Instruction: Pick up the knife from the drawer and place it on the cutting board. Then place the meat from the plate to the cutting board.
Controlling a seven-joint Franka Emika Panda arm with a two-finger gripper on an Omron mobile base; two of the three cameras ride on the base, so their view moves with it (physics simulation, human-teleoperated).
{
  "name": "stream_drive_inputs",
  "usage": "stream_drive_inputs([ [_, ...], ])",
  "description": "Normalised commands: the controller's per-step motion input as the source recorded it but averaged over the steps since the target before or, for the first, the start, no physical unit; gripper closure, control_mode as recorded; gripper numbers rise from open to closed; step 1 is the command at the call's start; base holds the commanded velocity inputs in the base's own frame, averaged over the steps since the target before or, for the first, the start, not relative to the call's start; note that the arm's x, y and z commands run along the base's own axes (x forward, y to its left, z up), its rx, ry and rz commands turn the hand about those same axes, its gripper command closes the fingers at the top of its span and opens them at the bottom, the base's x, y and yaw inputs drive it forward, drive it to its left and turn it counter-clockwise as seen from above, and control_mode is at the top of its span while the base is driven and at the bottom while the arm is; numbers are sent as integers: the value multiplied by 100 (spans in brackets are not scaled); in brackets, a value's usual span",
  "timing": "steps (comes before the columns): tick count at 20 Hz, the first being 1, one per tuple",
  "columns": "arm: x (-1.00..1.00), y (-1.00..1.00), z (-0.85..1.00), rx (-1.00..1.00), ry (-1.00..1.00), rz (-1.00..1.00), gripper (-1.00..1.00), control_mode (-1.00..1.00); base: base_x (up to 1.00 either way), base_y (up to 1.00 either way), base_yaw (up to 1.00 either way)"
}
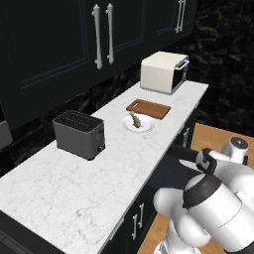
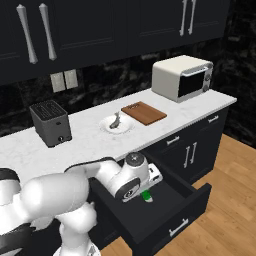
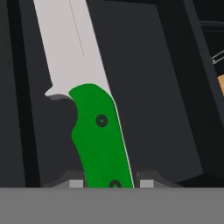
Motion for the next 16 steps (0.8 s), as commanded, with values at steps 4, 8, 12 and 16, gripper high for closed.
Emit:
stream_drive_inputs([
  [4, -5, -8, 100, 7, 7, 5, 100, -100, 0, 0, 0],
  [8, 0, -2, 100, 8, 5, 6, 100, -100, 0, 0, 0],
  [12, -2, 3, 100, 12, 5, 7, 100, -100, 0, 0, 0],
  [16, 0, 59, 97, 9, 0, 7, 100, -100, 0, 0, 0],
])
